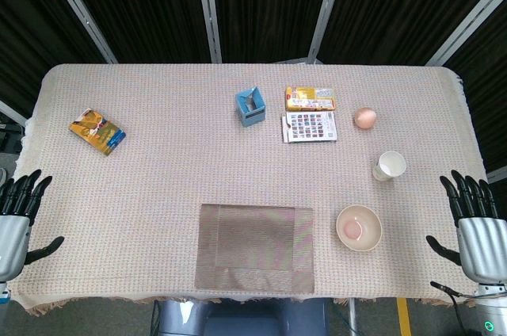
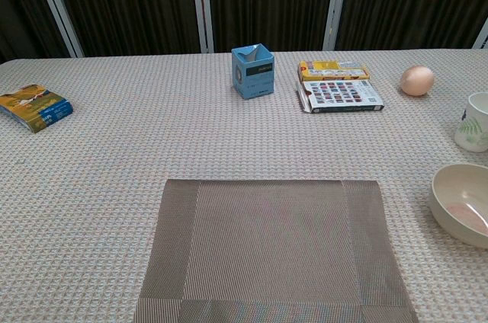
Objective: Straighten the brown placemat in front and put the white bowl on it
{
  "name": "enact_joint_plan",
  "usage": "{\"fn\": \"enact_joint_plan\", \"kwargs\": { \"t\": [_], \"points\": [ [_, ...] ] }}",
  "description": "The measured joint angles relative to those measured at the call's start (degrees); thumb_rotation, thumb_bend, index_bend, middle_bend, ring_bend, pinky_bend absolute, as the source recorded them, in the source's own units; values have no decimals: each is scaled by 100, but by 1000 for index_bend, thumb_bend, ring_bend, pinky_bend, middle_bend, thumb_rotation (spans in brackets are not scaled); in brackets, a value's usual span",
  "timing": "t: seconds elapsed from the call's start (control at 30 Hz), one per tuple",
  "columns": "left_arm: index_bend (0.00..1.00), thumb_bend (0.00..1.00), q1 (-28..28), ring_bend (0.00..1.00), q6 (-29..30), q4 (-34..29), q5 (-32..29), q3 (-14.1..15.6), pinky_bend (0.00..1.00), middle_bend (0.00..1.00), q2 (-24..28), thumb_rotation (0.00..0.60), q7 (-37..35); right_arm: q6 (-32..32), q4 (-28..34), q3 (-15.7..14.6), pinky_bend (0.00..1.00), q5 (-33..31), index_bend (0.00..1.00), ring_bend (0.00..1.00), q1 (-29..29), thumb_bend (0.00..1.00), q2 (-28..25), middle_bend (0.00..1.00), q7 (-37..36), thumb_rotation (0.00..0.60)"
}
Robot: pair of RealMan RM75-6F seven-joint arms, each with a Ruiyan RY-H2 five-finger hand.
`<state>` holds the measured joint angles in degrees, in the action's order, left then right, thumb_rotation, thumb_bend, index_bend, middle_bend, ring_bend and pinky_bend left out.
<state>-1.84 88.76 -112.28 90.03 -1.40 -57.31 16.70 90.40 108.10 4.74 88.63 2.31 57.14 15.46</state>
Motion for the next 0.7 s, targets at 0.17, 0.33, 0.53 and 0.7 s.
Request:
{"fn": "enact_joint_plan", "kwargs": {
  "t": [0.17,0.33,0.53,0.7],
  "points": [
    [0,0,7,0,-7,-18,-5,17,0,0,35,600,-50,-52,16,-17,0,-4,0,0,10,0,-6,0,12,600],
    [0,0,16,0,-19,-62,0,41,0,0,65,600,-102,-257,50,-118,0,53,0,0,52,0,-19,0,-21,600],
    [0,0,1,0,-62,-71,52,66,0,0,69,600,-85,-850,78,-374,0,146,0,0,187,0,-8,0,-126,600],
    [0,0,-16,0,-106,-26,-77,45,0,0,58,600,-80,-1646,31,-712,0,287,48,0,389,0,114,0,-164,600]
  ]
}}
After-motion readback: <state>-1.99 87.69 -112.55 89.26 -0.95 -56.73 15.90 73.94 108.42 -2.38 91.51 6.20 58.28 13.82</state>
